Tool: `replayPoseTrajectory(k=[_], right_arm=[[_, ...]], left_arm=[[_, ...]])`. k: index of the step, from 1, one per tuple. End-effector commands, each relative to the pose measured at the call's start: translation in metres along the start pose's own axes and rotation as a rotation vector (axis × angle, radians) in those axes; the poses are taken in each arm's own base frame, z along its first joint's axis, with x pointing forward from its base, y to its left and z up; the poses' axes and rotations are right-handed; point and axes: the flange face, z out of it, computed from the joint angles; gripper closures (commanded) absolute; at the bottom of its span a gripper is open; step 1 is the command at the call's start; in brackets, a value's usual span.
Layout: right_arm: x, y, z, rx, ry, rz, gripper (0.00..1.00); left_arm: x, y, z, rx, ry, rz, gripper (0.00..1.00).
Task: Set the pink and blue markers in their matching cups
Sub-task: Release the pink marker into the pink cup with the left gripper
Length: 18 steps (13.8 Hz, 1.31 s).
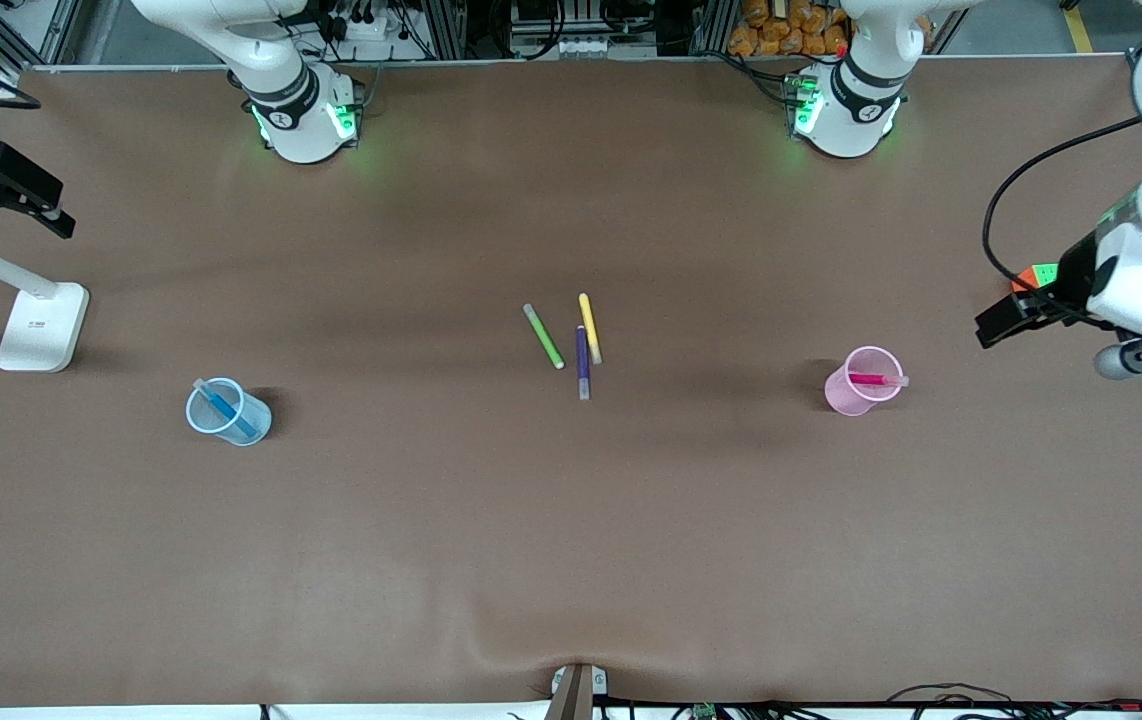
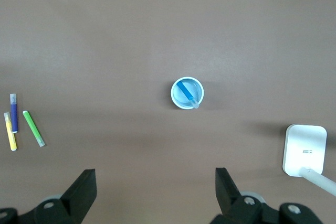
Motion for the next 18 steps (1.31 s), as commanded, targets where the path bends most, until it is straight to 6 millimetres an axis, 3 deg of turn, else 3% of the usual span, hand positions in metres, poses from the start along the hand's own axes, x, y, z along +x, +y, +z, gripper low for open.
replayPoseTrajectory(k=[1,9,11,18], right_arm=[[-0.006,0.005,-0.003,0.002,-0.004,0.005,0.00],[-0.005,0.010,0.000,0.002,-0.002,0.016,0.00],[-0.005,0.010,0.000,0.003,-0.005,0.016,0.00],[-0.006,0.010,0.000,0.003,-0.010,0.016,0.00]], left_arm=[[-0.008,0.000,-0.019,-0.025,0.004,0.080,0.00],[-0.022,0.011,-0.022,-0.049,-0.057,0.145,0.00],[-0.028,0.008,-0.035,-0.045,-0.038,0.146,0.00],[-0.036,-0.001,-0.041,-0.018,-0.068,0.142,0.00]])
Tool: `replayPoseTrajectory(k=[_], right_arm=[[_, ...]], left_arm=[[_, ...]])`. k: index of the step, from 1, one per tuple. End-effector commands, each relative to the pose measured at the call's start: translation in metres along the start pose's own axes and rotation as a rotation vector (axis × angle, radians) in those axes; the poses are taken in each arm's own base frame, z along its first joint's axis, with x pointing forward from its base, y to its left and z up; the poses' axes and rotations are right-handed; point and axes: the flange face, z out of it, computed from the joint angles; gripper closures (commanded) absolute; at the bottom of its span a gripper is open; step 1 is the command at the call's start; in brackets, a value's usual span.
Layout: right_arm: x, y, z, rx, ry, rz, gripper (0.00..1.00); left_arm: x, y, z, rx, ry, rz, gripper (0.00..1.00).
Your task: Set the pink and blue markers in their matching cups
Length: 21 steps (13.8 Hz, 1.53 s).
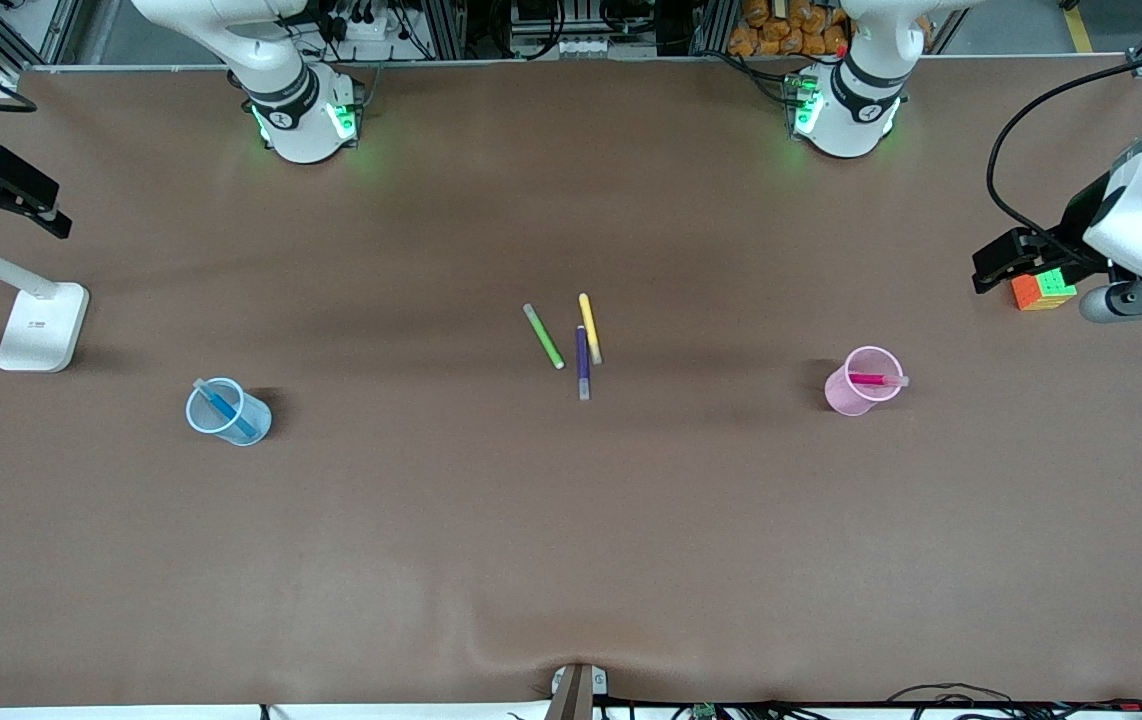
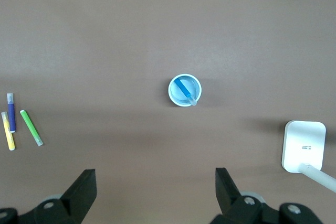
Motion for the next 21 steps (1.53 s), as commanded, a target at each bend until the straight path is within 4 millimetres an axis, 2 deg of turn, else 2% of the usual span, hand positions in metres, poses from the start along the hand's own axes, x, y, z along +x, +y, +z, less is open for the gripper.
replayPoseTrajectory(k=[1,2,9,13,14,18,21], right_arm=[[-0.006,0.004,-0.003,0.003,-0.002,0.004,0.00],[-0.006,0.004,-0.003,0.003,-0.002,0.004,0.00],[-0.006,0.008,-0.003,0.003,-0.003,0.010,0.00],[-0.007,0.008,-0.004,0.003,-0.003,0.011,0.00],[-0.007,0.008,-0.004,0.003,-0.003,0.011,0.00],[-0.009,0.011,-0.004,0.004,-0.004,0.016,0.00],[-0.008,0.010,-0.003,0.004,-0.003,0.015,0.00]], left_arm=[[-0.008,-0.005,-0.011,-0.008,0.000,-0.005,0.00],[-0.012,-0.008,-0.019,-0.010,0.016,-0.004,0.00],[-0.018,-0.017,-0.029,0.003,0.034,-0.014,0.00],[-0.024,-0.041,-0.026,0.009,0.023,-0.055,0.00],[-0.032,-0.050,-0.027,0.011,0.012,-0.066,0.00],[-0.058,-0.055,-0.025,0.011,-0.009,-0.073,0.00],[-0.070,-0.051,-0.030,0.007,-0.012,-0.063,0.00]])
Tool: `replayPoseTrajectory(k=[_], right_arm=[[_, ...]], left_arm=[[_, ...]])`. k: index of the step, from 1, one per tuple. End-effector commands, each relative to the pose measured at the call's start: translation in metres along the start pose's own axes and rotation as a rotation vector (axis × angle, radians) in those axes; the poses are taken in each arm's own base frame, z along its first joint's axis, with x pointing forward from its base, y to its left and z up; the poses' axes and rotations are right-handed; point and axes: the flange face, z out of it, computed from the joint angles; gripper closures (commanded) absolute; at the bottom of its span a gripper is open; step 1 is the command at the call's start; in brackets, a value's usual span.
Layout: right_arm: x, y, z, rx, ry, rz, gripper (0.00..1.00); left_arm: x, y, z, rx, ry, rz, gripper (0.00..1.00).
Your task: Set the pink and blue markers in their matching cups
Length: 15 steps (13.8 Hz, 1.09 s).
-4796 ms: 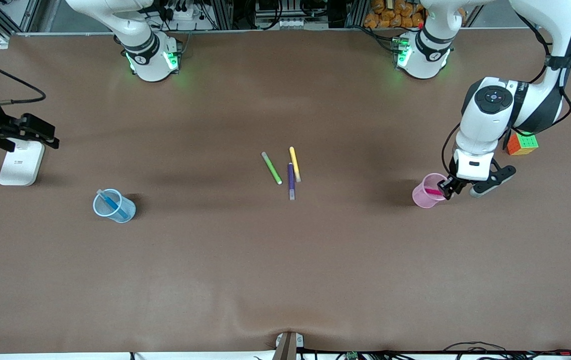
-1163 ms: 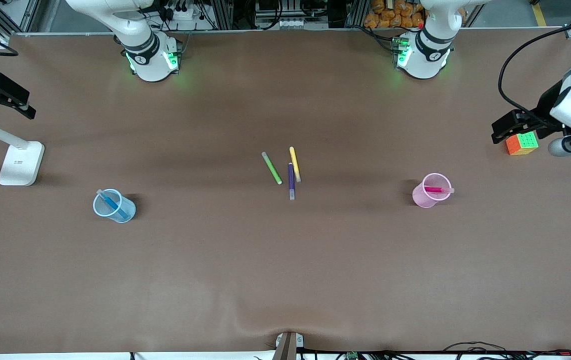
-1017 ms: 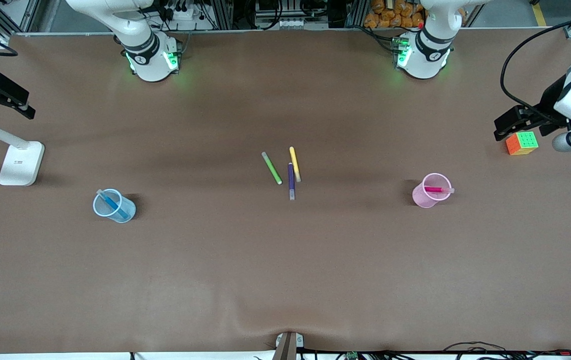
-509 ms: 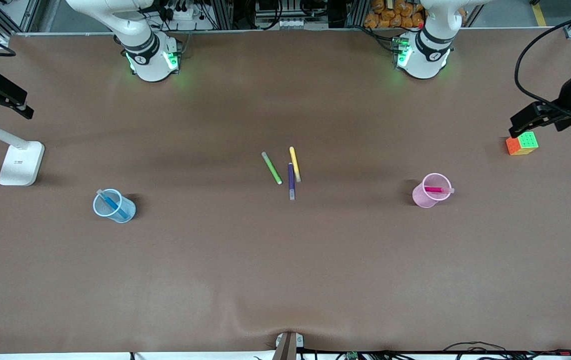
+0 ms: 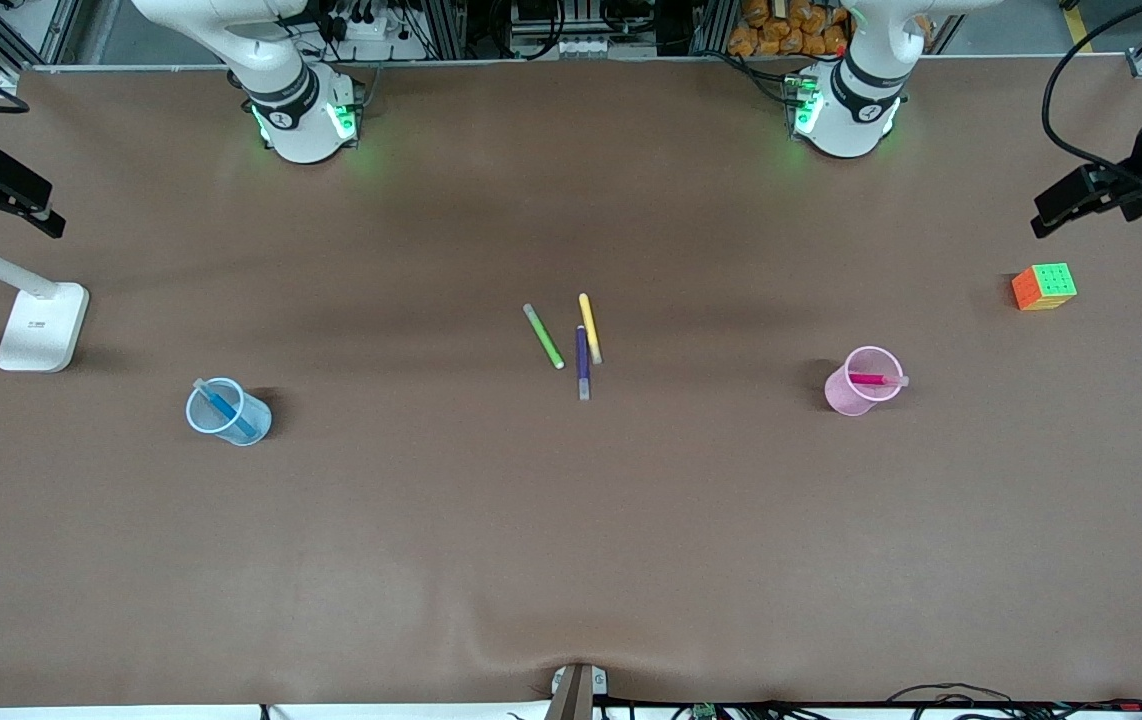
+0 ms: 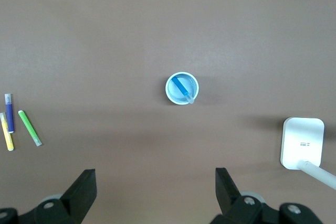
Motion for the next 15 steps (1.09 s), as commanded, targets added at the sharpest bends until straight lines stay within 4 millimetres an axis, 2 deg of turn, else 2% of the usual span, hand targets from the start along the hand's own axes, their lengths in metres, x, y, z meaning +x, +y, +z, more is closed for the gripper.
replayPoseTrajectory(k=[1,4,7,8,10,15], right_arm=[[-0.007,0.003,-0.003,0.004,0.002,0.003,0.00],[-0.007,0.003,-0.001,0.004,-0.003,0.003,0.00],[-0.007,0.004,-0.001,0.004,-0.003,0.005,0.00],[-0.007,0.004,-0.002,0.004,-0.001,0.005,0.00],[-0.007,0.004,-0.002,0.004,-0.001,0.005,0.00],[-0.007,0.004,0.000,0.004,-0.006,0.005,0.00]], left_arm=[[-0.019,-0.001,-0.006,-0.015,-0.009,0.024,0.00],[-0.019,-0.006,-0.009,-0.018,-0.009,0.123,0.00],[-0.022,0.003,-0.015,-0.034,-0.002,0.149,0.00],[-0.020,0.003,-0.026,-0.056,0.018,0.141,0.00],[-0.019,0.005,-0.033,-0.062,0.035,0.147,0.00],[-0.018,0.007,-0.034,-0.057,0.018,0.144,0.00]])
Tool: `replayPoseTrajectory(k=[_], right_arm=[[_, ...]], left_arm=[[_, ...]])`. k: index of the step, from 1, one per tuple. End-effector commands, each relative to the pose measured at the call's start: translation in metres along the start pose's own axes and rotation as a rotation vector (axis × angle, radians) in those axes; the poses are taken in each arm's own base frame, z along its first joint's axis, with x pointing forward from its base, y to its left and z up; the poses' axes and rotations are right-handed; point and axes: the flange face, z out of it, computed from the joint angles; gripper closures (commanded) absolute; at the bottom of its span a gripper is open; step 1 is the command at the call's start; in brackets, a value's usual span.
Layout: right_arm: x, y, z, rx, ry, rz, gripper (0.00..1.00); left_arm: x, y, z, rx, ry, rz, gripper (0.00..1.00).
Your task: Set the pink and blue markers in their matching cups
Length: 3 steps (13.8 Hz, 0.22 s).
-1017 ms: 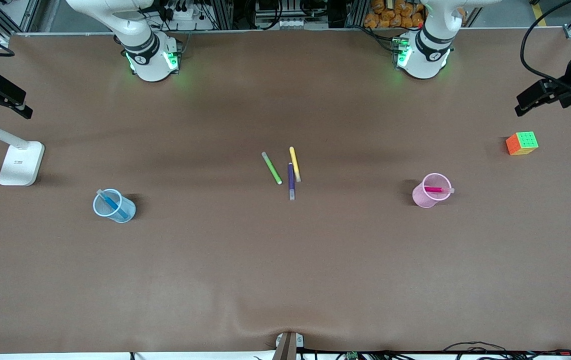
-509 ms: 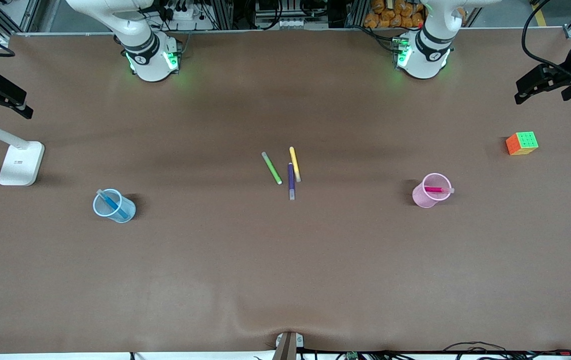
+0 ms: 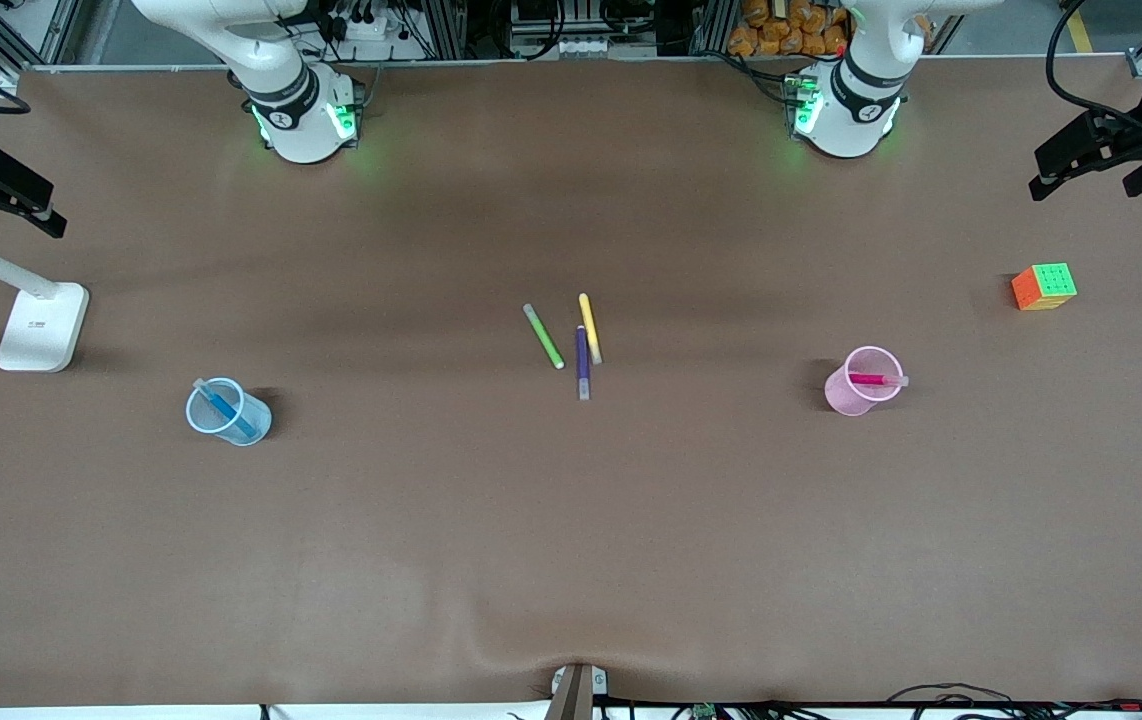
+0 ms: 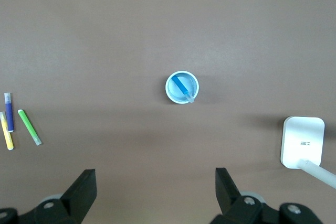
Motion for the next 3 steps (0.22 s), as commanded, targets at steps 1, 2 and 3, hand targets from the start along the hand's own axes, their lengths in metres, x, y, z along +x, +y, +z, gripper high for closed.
replayPoseTrajectory(k=[1,2,3], right_arm=[[-0.0070,0.0034,-0.0008,0.004,-0.003,0.003,0.00],[-0.0070,0.0034,-0.0008,0.004,-0.003,0.003,0.00],[-0.0071,0.0034,0.0007,0.004,-0.007,0.003,0.00]], left_arm=[[0.0002,-0.0004,-0.0068,-0.007,-0.013,0.008,0.00],[0.0003,-0.0006,-0.0068,-0.006,-0.013,0.008,0.00],[0.0007,-0.0002,-0.0060,-0.002,-0.014,0.009,0.00]])
